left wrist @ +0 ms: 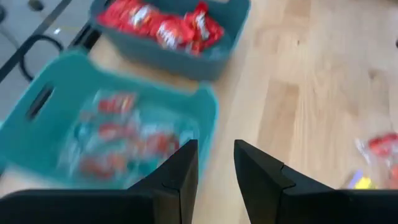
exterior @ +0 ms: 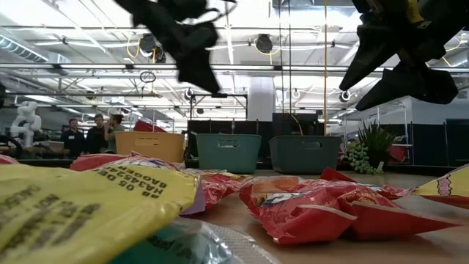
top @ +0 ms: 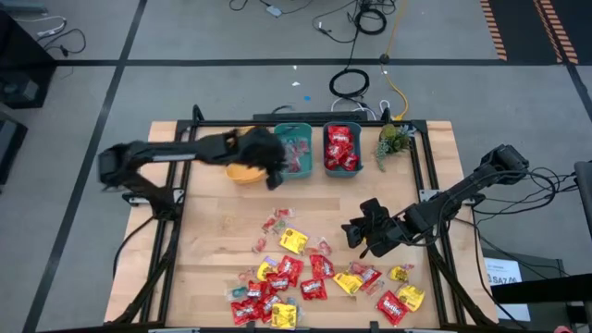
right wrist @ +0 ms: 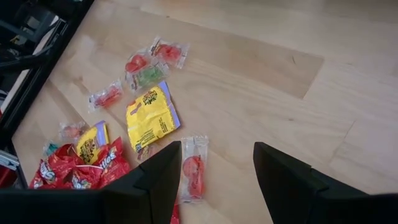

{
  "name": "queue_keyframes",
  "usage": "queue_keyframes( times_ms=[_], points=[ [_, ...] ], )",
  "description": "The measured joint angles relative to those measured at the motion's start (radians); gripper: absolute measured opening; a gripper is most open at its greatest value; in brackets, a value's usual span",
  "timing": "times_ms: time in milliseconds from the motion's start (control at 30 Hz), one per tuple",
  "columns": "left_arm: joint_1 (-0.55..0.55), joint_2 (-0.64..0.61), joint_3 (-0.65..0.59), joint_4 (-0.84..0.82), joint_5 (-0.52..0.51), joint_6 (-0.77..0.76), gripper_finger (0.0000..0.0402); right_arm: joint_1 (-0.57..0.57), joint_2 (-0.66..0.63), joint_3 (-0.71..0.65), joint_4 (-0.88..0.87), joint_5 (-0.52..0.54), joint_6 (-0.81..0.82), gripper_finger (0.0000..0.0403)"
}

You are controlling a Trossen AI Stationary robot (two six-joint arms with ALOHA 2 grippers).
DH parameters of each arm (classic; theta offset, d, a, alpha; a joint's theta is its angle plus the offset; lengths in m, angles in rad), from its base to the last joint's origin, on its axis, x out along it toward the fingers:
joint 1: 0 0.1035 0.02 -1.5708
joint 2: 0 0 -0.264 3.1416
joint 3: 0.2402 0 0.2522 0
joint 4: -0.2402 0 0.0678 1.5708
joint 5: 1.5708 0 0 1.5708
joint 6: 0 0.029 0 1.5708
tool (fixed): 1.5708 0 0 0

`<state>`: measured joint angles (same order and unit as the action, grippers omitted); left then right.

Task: Sort candy
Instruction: Put the orange gummy candy into the green bin

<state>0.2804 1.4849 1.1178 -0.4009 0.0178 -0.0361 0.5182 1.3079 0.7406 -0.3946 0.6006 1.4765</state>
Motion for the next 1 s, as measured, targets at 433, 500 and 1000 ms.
queue_keyframes(
  times_ms=[433,500,1000],
  points=[
    [-0.242,-0.294,-0.315,-0.024,-0.210,-0.349,0.0114,0.000,0.000,0.000,0.000,0.000,-0.062,0.0192],
    [-0.285,-0.283,-0.336,-0.030,-0.235,-0.411,0.0114,0.000,0.000,0.000,0.001,0.000,-0.056,0.0192],
    [-0.387,-0.020,-0.342,0.003,-0.230,-0.588,0.0114,0.001,0.000,0.000,0.004,0.000,-0.049,0.0192]
  ],
)
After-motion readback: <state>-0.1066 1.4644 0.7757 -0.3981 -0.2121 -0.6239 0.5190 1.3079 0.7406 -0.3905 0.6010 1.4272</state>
